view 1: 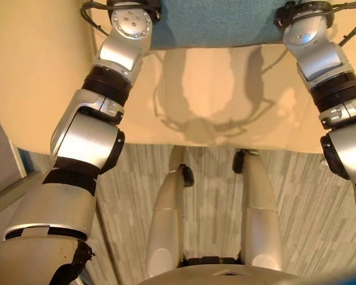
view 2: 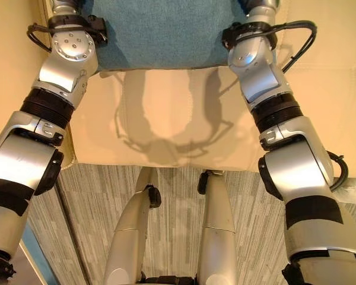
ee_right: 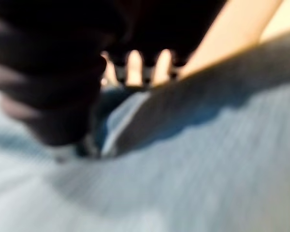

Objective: Pick up all the scattered cushions and arrange them neatly on the sofa.

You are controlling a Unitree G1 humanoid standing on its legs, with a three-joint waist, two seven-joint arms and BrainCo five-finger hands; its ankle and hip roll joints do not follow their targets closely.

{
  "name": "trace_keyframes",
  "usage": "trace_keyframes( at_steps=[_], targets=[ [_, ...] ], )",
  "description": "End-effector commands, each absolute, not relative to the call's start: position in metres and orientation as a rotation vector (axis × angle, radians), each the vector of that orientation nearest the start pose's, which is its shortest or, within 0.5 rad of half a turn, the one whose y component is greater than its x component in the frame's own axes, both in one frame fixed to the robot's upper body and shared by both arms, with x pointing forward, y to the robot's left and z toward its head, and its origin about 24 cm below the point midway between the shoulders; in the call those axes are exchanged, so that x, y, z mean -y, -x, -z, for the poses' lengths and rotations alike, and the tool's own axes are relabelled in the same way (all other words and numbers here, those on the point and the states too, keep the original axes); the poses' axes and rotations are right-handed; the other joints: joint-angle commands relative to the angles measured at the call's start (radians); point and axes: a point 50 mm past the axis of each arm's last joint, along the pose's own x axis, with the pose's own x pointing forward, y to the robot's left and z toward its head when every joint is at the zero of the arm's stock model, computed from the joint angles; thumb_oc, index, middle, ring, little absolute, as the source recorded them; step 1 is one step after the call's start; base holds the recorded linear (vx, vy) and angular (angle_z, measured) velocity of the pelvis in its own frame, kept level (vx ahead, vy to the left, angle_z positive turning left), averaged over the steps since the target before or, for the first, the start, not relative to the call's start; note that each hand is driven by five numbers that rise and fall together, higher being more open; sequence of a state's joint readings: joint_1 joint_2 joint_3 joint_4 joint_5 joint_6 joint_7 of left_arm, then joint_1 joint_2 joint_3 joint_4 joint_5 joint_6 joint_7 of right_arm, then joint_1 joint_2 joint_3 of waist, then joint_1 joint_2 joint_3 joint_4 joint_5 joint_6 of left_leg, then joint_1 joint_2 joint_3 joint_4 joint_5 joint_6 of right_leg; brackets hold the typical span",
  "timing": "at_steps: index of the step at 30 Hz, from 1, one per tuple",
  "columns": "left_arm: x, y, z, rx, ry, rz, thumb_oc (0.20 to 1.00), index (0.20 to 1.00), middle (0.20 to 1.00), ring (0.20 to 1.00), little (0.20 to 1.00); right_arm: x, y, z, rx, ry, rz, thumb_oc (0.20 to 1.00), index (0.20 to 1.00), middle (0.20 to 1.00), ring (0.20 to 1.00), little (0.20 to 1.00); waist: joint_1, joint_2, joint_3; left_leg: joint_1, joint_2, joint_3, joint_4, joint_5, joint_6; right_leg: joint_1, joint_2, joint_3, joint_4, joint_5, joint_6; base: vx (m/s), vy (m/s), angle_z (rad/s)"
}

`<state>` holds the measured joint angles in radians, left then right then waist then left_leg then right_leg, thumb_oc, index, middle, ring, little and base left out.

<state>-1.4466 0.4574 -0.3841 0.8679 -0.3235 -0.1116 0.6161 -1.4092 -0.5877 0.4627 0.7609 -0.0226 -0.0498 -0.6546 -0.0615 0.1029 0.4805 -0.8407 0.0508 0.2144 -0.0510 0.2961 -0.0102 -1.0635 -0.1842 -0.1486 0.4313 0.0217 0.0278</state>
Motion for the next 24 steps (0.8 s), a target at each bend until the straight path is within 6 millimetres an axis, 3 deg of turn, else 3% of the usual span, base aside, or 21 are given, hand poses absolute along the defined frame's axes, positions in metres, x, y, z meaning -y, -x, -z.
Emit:
trace_keyframes(
  at_steps=[1,4,7,10,11,12,14,15,16,17,18,19,20,21,22,23,24],
  targets=[
    [-0.110,-0.396,-0.345,0.728,-0.225,-0.265,1.000,1.000,1.000,1.000,1.000,0.120,-0.378,-0.359,0.936,0.579,0.356,1.000,1.000,1.000,1.000,1.000,-0.004,-0.043,-0.114,0.115,0.001,0.018,-0.036,-0.072,-0.138,0.154,0.005,0.076,-0.377,0.211,0.169,0.00,0.000,0.00],
    [-0.125,-0.399,-0.337,0.696,-0.206,-0.292,1.000,1.000,1.000,1.000,1.000,0.134,-0.380,-0.357,0.914,0.585,0.384,1.000,1.000,1.000,1.000,1.000,-0.003,-0.046,-0.121,0.119,0.001,0.019,-0.036,-0.073,-0.139,0.159,0.006,0.075,-0.379,0.211,0.167,0.00,0.000,0.00],
    [-0.156,-0.400,-0.330,0.670,-0.173,-0.360,1.000,1.000,1.000,1.000,1.000,0.160,-0.381,-0.352,0.870,0.548,0.445,1.000,1.000,1.000,1.000,1.000,-0.003,-0.046,-0.126,0.127,0.002,0.021,-0.036,-0.075,-0.141,0.170,0.005,0.073,-0.385,0.213,0.167,0.00,0.000,0.00],
    [-0.205,-0.397,-0.319,0.630,-0.165,-0.462,1.000,1.000,1.000,1.000,1.000,0.194,-0.380,-0.344,0.812,0.527,0.514,1.000,1.000,1.000,1.000,1.000,-0.001,-0.047,-0.129,0.139,0.003,0.020,-0.032,-0.079,-0.141,0.191,0.005,0.070,-0.390,0.216,0.166,-0.01,-0.010,-0.01],
    [-0.242,-0.390,-0.311,0.606,-0.177,-0.538,1.000,1.000,1.000,1.000,1.000,0.222,-0.376,-0.338,0.776,0.558,0.566,1.000,1.000,1.000,1.000,1.000,0.000,-0.050,-0.132,0.149,0.005,0.020,-0.028,-0.079,-0.143,0.207,0.006,0.066,-0.393,0.217,0.164,-0.03,-0.025,-0.04],
    [-0.260,-0.385,-0.303,0.584,-0.173,-0.570,1.000,1.000,1.000,1.000,1.000,0.239,-0.373,-0.333,0.753,0.575,0.594,1.000,1.000,1.000,1.000,1.000,-0.001,-0.051,-0.135,0.157,0.006,0.019,-0.026,-0.079,-0.144,0.218,0.007,0.064,-0.394,0.216,0.163,0.00,0.000,0.00],
    [-0.268,-0.383,-0.297,0.570,-0.179,-0.584,1.000,1.000,1.000,1.000,1.000,0.246,-0.371,-0.328,0.737,0.577,0.604,1.000,1.000,1.000,1.000,1.000,-0.003,-0.052,-0.136,0.164,0.007,0.018,-0.025,-0.080,-0.144,0.227,0.008,0.063,-0.396,0.216,0.162,0.00,0.000,0.00],
    [-0.284,-0.376,-0.291,0.566,-0.179,-0.620,1.000,1.000,1.000,1.000,1.000,0.262,-0.367,-0.321,0.708,0.589,0.629,1.000,1.000,1.000,1.000,1.000,-0.002,-0.053,-0.139,0.172,0.009,0.016,-0.024,-0.081,-0.145,0.239,0.006,0.061,-0.398,0.216,0.161,0.00,0.000,0.00],
    [-0.297,-0.370,-0.282,0.550,-0.177,-0.640,1.000,1.000,1.000,1.000,1.000,0.276,-0.362,-0.312,0.680,0.599,0.650,1.000,1.000,1.000,1.000,1.000,-0.002,-0.054,-0.141,0.183,0.010,0.016,-0.022,-0.082,-0.146,0.252,0.006,0.057,-0.399,0.216,0.160,-0.03,-0.034,0.02],
    [-0.315,-0.357,-0.268,0.547,-0.161,-0.670,1.000,1.000,1.000,1.000,1.000,0.298,-0.354,-0.291,0.617,0.602,0.680,1.000,1.000,1.000,1.000,1.000,-0.001,-0.056,-0.141,0.202,0.012,0.015,-0.011,-0.089,-0.147,0.282,0.005,0.049,-0.397,0.211,0.156,-0.03,-0.036,0.03],
    [-0.318,-0.352,-0.254,0.538,-0.148,-0.658,1.000,1.000,1.000,1.000,1.000,0.307,-0.349,-0.274,0.576,0.593,0.678,1.000,1.000,1.000,1.000,1.000,-0.001,-0.058,-0.141,0.218,0.012,0.013,0.001,-0.096,-0.149,0.304,0.005,0.043,-0.395,0.207,0.154,-0.02,-0.034,0.04],
    [-0.318,-0.351,-0.254,0.537,-0.149,-0.658,1.000,1.000,1.000,1.000,1.000,0.307,-0.349,-0.274,0.575,0.593,0.678,1.000,1.000,1.000,1.000,1.000,-0.001,-0.058,-0.141,0.219,0.012,0.012,0.000,-0.096,-0.149,0.305,0.005,0.042,-0.395,0.207,0.154,-0.02,-0.008,0.04],
    [-0.320,-0.346,-0.241,0.530,-0.129,-0.647,1.000,1.000,1.000,1.000,1.000,0.317,-0.344,-0.258,0.528,0.589,0.678,1.000,1.000,1.000,1.000,1.000,0.001,-0.061,-0.142,0.238,0.011,0.010,0.013,-0.103,-0.147,0.330,0.004,0.036,-0.395,0.203,0.151,-0.01,-0.003,0.07],
    [-0.323,-0.335,-0.209,0.476,-0.101,-0.623,1.000,1.000,1.000,1.000,1.000,0.328,-0.334,-0.223,0.434,0.569,0.669,1.000,1.000,1.000,1.000,1.000,0.002,-0.068,-0.144,0.281,0.011,0.008,0.025,-0.116,-0.144,0.376,0.004,0.027,-0.392,0.192,0.146,-0.01,-0.003,0.09],
    [-0.323,-0.334,-0.207,0.471,-0.103,-0.622,1.000,1.000,1.000,1.000,1.000,0.328,-0.333,-0.221,0.430,0.570,0.667,1.000,1.000,1.000,1.000,1.000,0.002,-0.068,-0.145,0.286,0.011,0.008,0.024,-0.117,-0.144,0.381,0.004,0.026,-0.393,0.192,0.147,0.01,0.001,0.07],
    [-0.321,-0.326,-0.185,0.436,-0.073,-0.604,1.000,1.000,1.000,1.000,1.000,0.332,-0.327,-0.199,0.366,0.582,0.644,1.000,1.000,1.000,1.000,1.000,0.005,-0.072,-0.148,0.318,0.009,0.007,0.027,-0.121,-0.144,0.418,0.005,0.021,-0.393,0.182,0.143,0.00,0.000,0.00],
    [-0.316,-0.314,-0.150,0.357,-0.043,-0.573,1.000,1.000,1.000,1.000,1.000,0.333,-0.316,-0.164,0.276,0.575,0.605,1.000,1.000,1.000,1.000,1.000,0.006,-0.079,-0.145,0.375,0.009,0.009,0.024,-0.126,-0.142,0.470,0.006,0.015,-0.385,0.171,0.138,0.00,0.000,0.00]
  ],
)
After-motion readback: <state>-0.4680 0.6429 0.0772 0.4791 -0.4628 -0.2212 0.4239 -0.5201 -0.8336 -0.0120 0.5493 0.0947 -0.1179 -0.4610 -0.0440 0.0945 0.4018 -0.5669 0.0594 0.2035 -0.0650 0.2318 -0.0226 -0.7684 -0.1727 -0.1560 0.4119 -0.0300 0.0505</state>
